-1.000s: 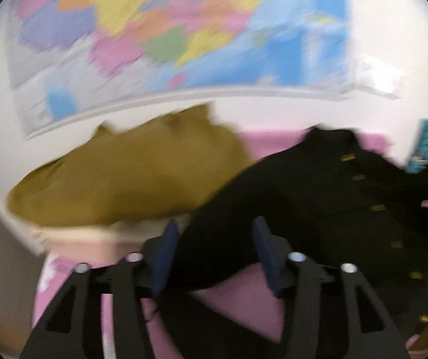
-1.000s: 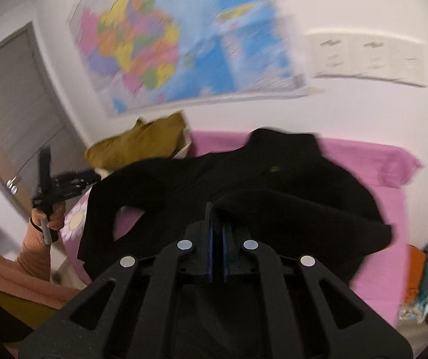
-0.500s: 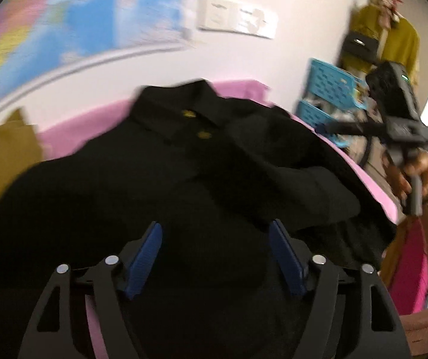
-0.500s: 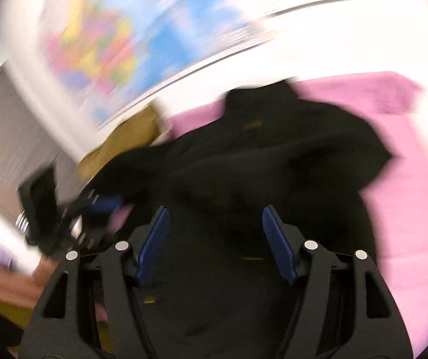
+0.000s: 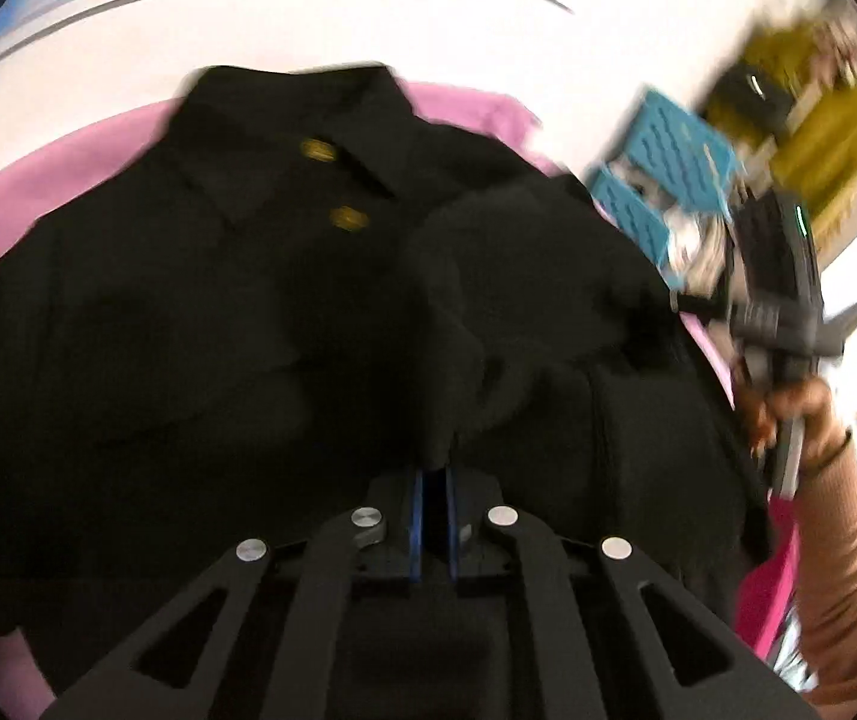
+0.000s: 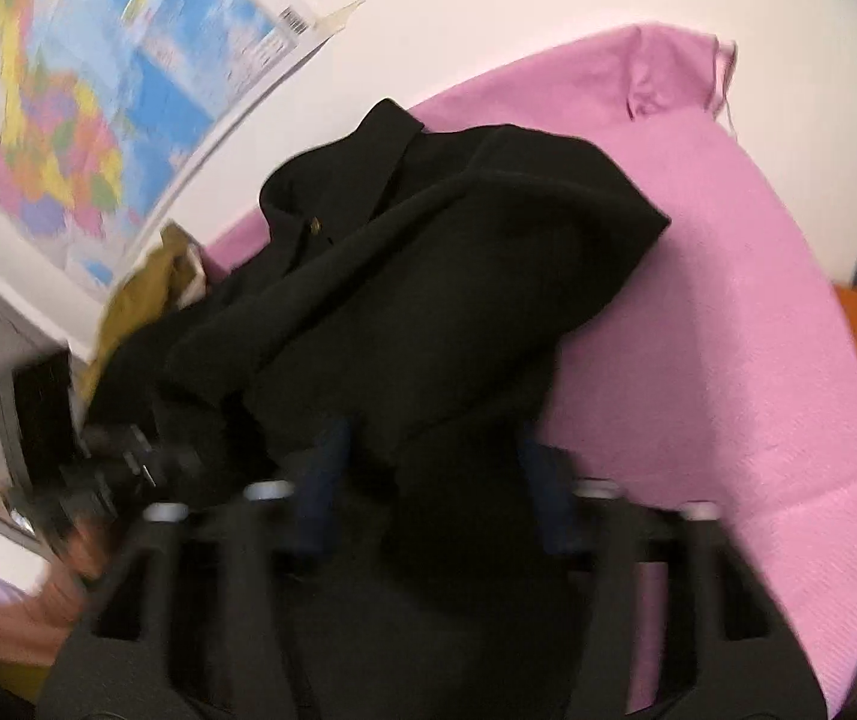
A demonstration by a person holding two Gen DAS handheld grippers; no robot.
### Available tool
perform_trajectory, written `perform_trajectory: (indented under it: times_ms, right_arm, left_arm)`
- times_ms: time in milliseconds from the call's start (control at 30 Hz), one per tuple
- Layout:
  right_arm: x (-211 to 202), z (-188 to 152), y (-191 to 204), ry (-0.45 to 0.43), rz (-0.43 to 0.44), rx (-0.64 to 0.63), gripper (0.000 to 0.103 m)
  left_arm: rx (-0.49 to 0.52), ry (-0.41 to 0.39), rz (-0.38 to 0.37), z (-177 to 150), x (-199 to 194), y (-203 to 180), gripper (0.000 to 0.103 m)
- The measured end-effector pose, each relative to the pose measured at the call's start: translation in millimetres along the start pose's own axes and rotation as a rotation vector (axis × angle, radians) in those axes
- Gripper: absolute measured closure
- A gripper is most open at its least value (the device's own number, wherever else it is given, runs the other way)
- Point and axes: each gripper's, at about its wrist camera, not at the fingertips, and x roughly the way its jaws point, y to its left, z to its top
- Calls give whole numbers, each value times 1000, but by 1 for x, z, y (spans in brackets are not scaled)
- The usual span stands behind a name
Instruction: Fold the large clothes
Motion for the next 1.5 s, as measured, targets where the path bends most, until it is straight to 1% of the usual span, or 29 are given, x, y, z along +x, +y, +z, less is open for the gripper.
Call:
perform_trajectory:
  times_ms: [67, 100, 167, 233, 267, 300, 367, 433, 500, 533, 633, 700, 767, 800, 833, 867, 933, 967, 1033, 1100, 1133, 1167, 1233, 1267, 1300, 1333, 1400, 1433, 1500]
  right_arm:
    - [-17, 2, -5, -41, 3, 3, 90]
    - [-31, 4, -7, -91, -13, 13, 92]
    - [-57, 7, -18, -166, -1, 56, 92]
    - [-63, 6, -32, -159, 14, 96, 90]
    - [-61, 6, -35, -146, -5, 100, 88]
    - [-55, 3, -37, -120, -44, 103, 83]
    - [-47, -2, -35, -95, -64, 105, 82]
    - [-46, -6, -33, -111, -49, 110, 75]
    - [-48, -9, -32, -129, -32, 118, 65]
    - [-48, -10, -31, -134, -25, 121, 64]
    - [-49, -11, -29, -137, -19, 118, 61]
    - [-48, -12, -29, -137, -14, 124, 59]
    - [-46, -13, -29, -133, -12, 130, 58]
    - [-45, -13, -29, -131, -13, 131, 58]
    - [-45, -13, -29, -130, -15, 131, 58]
    - [-45, -13, -29, -131, -14, 131, 58]
    - [-45, -12, -29, -132, -16, 130, 58]
    - [-45, -11, -29, -136, -22, 129, 58]
    - [-47, -8, -29, -142, -17, 127, 58]
    - [-49, -3, -31, -156, -20, 128, 58]
    - [-49, -1, -33, -159, -15, 130, 58]
    - [-48, 2, -34, -160, -19, 134, 56]
    - [-43, 7, -35, -153, -25, 132, 50]
    - [-39, 10, -34, -145, -38, 130, 49]
    - [-35, 13, -34, -136, -35, 126, 48]
    - [-31, 15, -34, -127, -34, 123, 47]
    - [-21, 22, -34, -113, -49, 121, 46]
    - [-18, 24, -34, -109, -57, 120, 46]
    - [-10, 28, -34, -99, -74, 124, 46]
  left_arm:
    - [-45, -27, 11, 5, -13, 19, 99]
    - [-70, -41, 27, 8, -19, 30, 100]
    - [-111, -76, 137, 13, -32, 50, 100]
    - [-177, -110, 224, 16, -47, 75, 91]
    - [-186, -122, 226, 14, -52, 79, 86]
    - [-181, -131, 218, 11, -58, 81, 75]
    - [-106, -173, 182, -1, -72, 64, 68]
    - [35, -188, 163, -21, -79, 31, 51]
    - [216, -184, 132, -47, -80, -11, 41]
    - [265, -177, 117, -54, -78, -23, 36]
    - [422, -136, 62, -75, -66, -64, 33]
    - [500, -137, 91, -81, -52, -80, 27]
    - [514, -101, 118, -79, -33, -81, 27]
    - [502, -74, 134, -75, -23, -78, 34]
    - [486, -56, 149, -72, -16, -73, 49]
    - [448, -32, 163, -65, -9, -66, 58]
    - [300, -29, 152, -48, -8, -41, 95]
    - [187, -40, 113, -37, -13, -20, 100]
    - [-24, -112, 71, -19, -33, 28, 99]
    - [-178, -150, 55, -11, -45, 65, 99]
    - [-261, -152, 37, -7, -48, 89, 99]
    - [-292, -145, 31, -7, -49, 99, 99]
    - [-364, -91, 49, -8, -42, 122, 88]
    - [-375, -83, 63, -12, -43, 125, 86]
    - [-375, -81, 73, -14, -43, 128, 77]
    - [-369, -82, 65, -15, -43, 129, 61]
    - [-372, -88, 22, -20, -49, 130, 41]
    - [-368, -107, 15, -21, -54, 130, 42]
    - [-315, -146, 66, -22, -64, 126, 42]
